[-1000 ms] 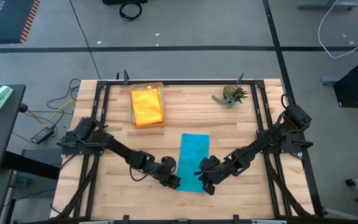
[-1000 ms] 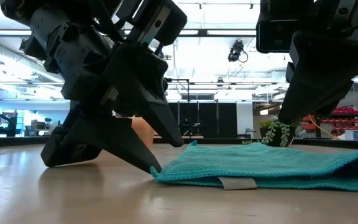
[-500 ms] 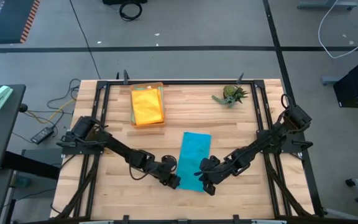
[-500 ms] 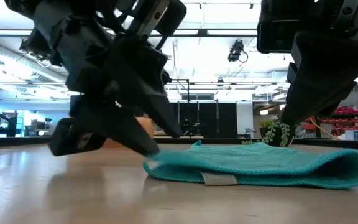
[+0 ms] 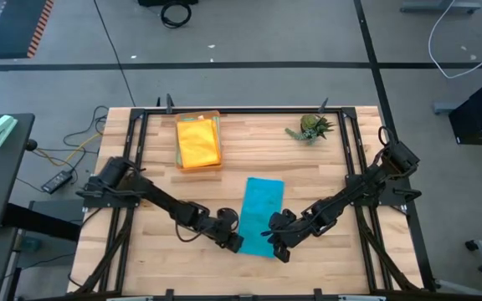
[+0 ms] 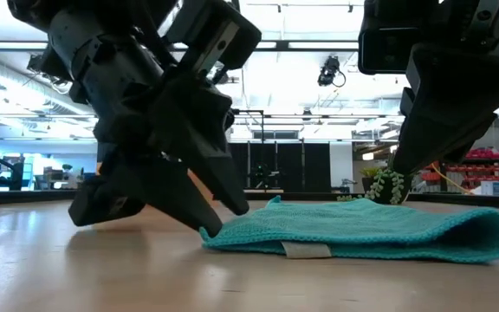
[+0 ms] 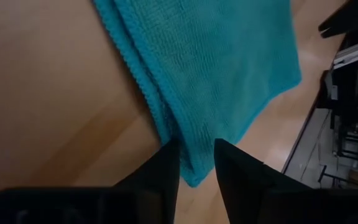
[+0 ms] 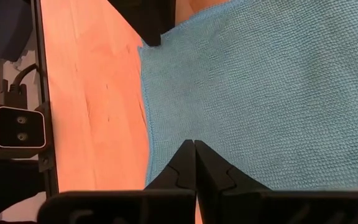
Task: Fold microfiber towels
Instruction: Fold the blue microfiber cloth
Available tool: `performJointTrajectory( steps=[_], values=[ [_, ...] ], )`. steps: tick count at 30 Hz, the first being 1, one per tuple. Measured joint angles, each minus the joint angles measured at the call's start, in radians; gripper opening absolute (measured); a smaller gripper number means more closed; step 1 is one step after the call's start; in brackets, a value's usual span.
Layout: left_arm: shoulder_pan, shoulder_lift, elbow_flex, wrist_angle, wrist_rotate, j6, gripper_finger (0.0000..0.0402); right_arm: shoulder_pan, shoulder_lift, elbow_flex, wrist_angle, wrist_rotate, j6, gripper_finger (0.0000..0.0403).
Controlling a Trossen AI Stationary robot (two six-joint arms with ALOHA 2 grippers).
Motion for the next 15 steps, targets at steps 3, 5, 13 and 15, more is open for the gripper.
performJointTrajectory(
  steps=[3,5,13,15],
  values=[
    [-0.003,0.008,0.001,0.014,-0.001,0.0,0.0106,0.0,0.0,0.0,0.0,0.0,0.0,0.0002],
    [-0.001,0.008,0.001,0.015,0.0,0.0,0.0106,0.0,0.0,0.0,0.0,0.0,0.001,0.0002],
    [0.005,0.007,0.001,0.013,0.001,0.001,0.0069,0.0,0.0,0.0,0.0,0.0,-0.001,0.0002],
    [0.005,0.004,0.0,0.009,0.0,0.027,0.0045,0.0,0.0,0.0,0.0,0.0,-0.001,0.0002]
  ],
)
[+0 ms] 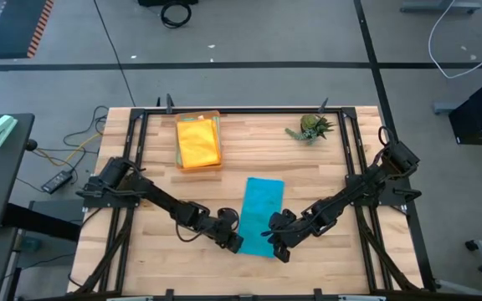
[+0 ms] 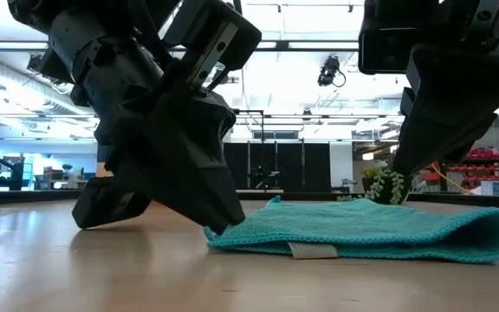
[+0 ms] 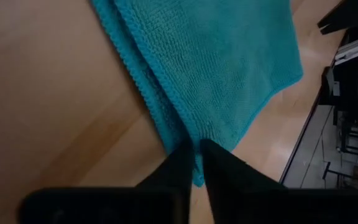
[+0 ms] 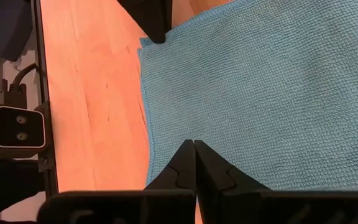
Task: Fold microfiber towels
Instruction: Fold the blue microfiber cloth
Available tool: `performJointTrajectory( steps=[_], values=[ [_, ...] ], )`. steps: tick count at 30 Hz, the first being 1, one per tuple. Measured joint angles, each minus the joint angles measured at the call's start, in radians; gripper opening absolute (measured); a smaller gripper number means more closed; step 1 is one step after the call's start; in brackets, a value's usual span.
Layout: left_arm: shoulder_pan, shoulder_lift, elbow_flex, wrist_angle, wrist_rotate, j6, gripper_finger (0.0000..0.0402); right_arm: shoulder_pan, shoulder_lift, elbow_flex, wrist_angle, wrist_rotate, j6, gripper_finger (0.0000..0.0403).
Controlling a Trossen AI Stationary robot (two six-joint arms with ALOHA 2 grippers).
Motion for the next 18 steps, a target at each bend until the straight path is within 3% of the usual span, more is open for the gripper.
performJointTrajectory(
  steps=[4,18],
  values=[
    [0.001,-0.007,0.0,0.002,-0.001,0.024,0.0008,0.0,0.0,0.0,0.0,0.0,-0.004,0.0002],
    [0.002,-0.056,-0.002,-0.011,0.005,0.077,0.0005,0.0,0.0,0.0,-0.001,0.0,-0.012,0.0002]
  ],
)
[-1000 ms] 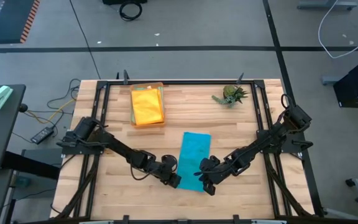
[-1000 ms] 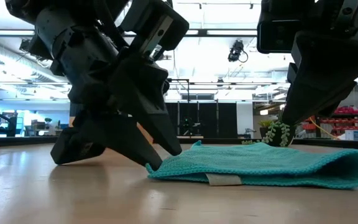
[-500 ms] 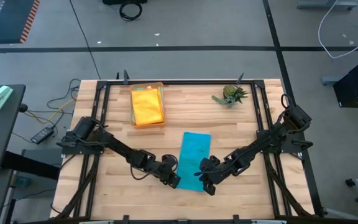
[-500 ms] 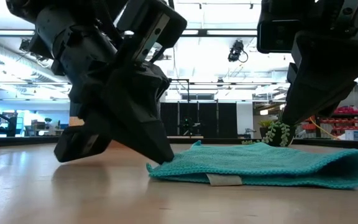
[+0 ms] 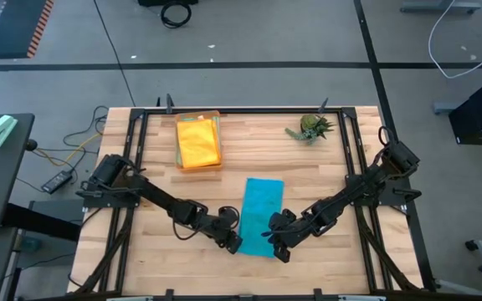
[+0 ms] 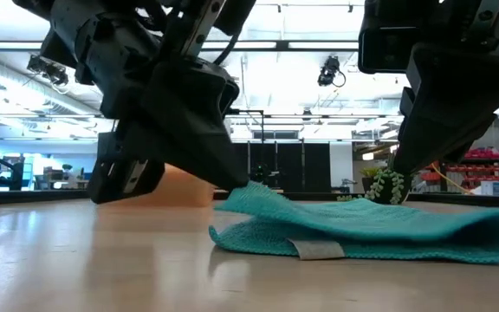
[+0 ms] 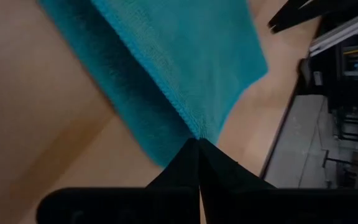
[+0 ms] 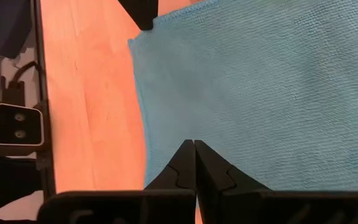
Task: Fold microfiber towels
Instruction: Fold the blue microfiber cloth
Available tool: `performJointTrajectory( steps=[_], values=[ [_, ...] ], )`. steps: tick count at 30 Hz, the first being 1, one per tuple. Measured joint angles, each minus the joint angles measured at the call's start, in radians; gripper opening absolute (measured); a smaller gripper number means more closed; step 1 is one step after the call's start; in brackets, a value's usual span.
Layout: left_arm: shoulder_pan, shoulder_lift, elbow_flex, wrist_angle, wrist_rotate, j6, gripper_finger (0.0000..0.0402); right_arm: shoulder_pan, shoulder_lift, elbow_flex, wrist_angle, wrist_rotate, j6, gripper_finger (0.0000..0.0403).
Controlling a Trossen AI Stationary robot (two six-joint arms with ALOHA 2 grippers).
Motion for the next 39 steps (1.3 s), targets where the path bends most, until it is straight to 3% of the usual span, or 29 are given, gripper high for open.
performJointTrajectory(
  steps=[9,20,30,39],
  values=[
    [-0.004,0.0,0.0,-0.024,0.007,0.002,0.0003,0.0,0.0,0.0,0.0,-0.004,0.002,0.0002],
    [-0.004,-0.056,0.0,-0.166,0.01,0.014,0.0001,-0.001,0.0,0.0,-0.027,-0.119,0.051,0.0002],
    [-0.004,-0.056,0.0,-0.208,0.039,0.016,0.0001,-0.024,0.1,0.0,0.144,-0.247,0.074,0.0002],
    [-0.001,-0.056,0.0,-0.247,0.043,0.04,0.0001,-0.026,0.118,0.0,0.181,-0.214,0.088,0.0002]
  ],
)
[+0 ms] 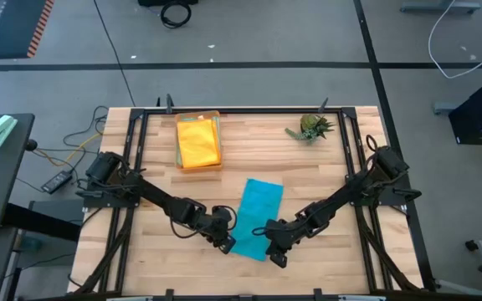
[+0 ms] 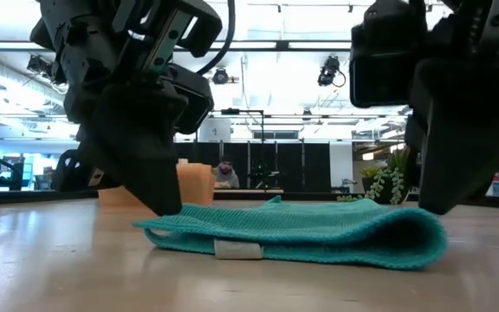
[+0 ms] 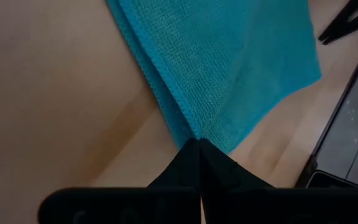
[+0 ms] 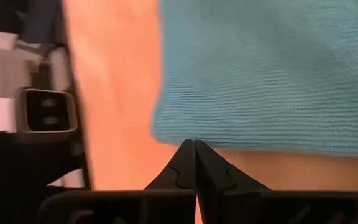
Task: Fold microfiber towels
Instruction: Fold the blue microfiber cloth
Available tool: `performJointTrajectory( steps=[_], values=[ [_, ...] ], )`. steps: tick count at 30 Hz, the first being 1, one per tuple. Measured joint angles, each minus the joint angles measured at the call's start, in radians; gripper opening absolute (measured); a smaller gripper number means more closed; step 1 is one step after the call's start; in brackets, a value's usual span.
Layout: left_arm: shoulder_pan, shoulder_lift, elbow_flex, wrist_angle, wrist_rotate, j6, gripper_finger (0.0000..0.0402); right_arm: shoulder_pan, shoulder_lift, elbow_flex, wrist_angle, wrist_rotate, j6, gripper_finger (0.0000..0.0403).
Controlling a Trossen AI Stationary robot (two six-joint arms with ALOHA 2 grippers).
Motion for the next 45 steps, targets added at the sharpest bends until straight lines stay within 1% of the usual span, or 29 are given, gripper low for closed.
performJointTrajectory(
  steps=[5,10,12,16,20,23,27,32,35,38,43,45],
  values=[
    [0.001,0.0,0.0,-0.004,0.004,0.014,0.0001,-0.002,0.048,0.004,0.0,0.034,0.008,0.0002],
    [0.01,0.0,0.001,-0.041,0.027,0.021,0.0004,-0.003,0.081,0.017,0.017,-0.004,0.049,0.0002],
    [0.023,-0.002,0.001,-0.083,0.042,0.036,0.0017,0.004,0.078,0.016,0.008,-0.006,0.049,0.0002],
    [0.056,-0.026,0.0,-0.165,0.069,0.089,0.0063,0.009,0.06,0.013,-0.013,-0.025,0.032,0.0002],
    [0.08,-0.06,0.0,-0.162,0.076,0.176,0.0104,0.008,0.044,0.01,-0.028,-0.025,0.006,0.0002],
    [0.083,-0.084,0.0,-0.087,0.075,0.368,0.0122,0.005,0.031,0.009,-0.029,-0.021,-0.02,0.0002],
    [0.042,-0.096,0.0,0.035,0.067,0.74,0.0124,0.004,0.013,0.009,-0.021,-0.017,-0.055,0.0002],
    [-0.022,-0.076,0.0,0.033,0.066,1.209,0.0116,0.023,0.002,0.009,-0.011,-0.017,-0.07,0.0002],
    [-0.055,-0.076,0.0,0.037,0.045,1.413,0.0118,0.056,0.001,0.01,0.001,0.012,-0.071,0.0007],
    [-0.074,-0.076,0.0,0.044,-0.017,1.515,0.0134,0.102,0.001,0.028,0.003,0.104,-0.118,0.0019],
    [-0.081,-0.04,0.0,0.073,-0.016,1.579,0.018,0.184,0.0,0.073,0.004,0.297,-0.271,0.0047],
    [-0.082,-0.013,0.0,0.126,-0.011,1.623,0.0197,0.203,-0.001,0.085,0.011,0.355,-0.317,0.0061]
  ],
)
